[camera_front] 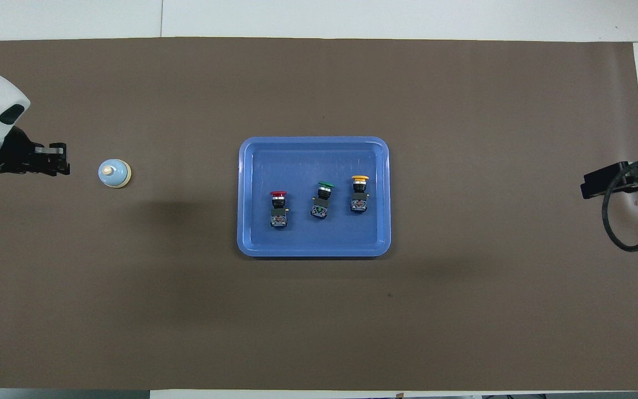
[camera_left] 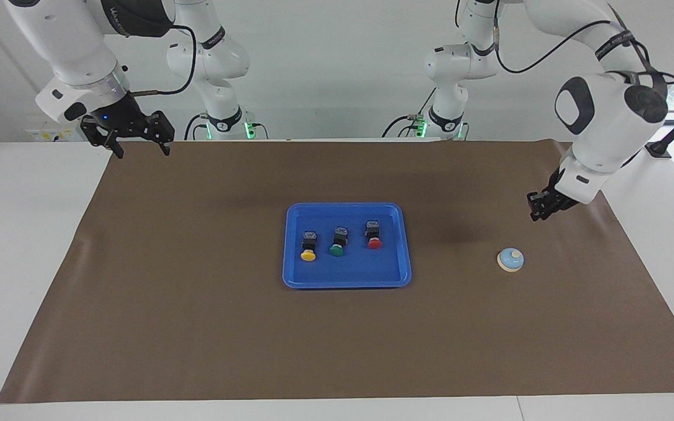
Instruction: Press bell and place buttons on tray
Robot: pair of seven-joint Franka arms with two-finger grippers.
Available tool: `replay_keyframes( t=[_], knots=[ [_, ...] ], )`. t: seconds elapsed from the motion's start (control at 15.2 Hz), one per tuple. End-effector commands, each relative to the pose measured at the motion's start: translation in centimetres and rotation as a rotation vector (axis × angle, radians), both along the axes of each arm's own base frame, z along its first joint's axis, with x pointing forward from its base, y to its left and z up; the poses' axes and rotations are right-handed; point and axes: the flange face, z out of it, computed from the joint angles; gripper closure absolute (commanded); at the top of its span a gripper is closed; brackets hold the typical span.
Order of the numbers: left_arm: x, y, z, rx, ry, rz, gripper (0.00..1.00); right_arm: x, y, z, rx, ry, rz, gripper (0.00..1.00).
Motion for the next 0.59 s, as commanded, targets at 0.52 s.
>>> replay_keyframes(
  t=[0.52],
  knots=[
    [-4.4,0.1,9.5,-0.008,0.040,0.002,0.00,-0.4,0.0,0.1,0.016,0.001,-0.002,0.00]
  ],
)
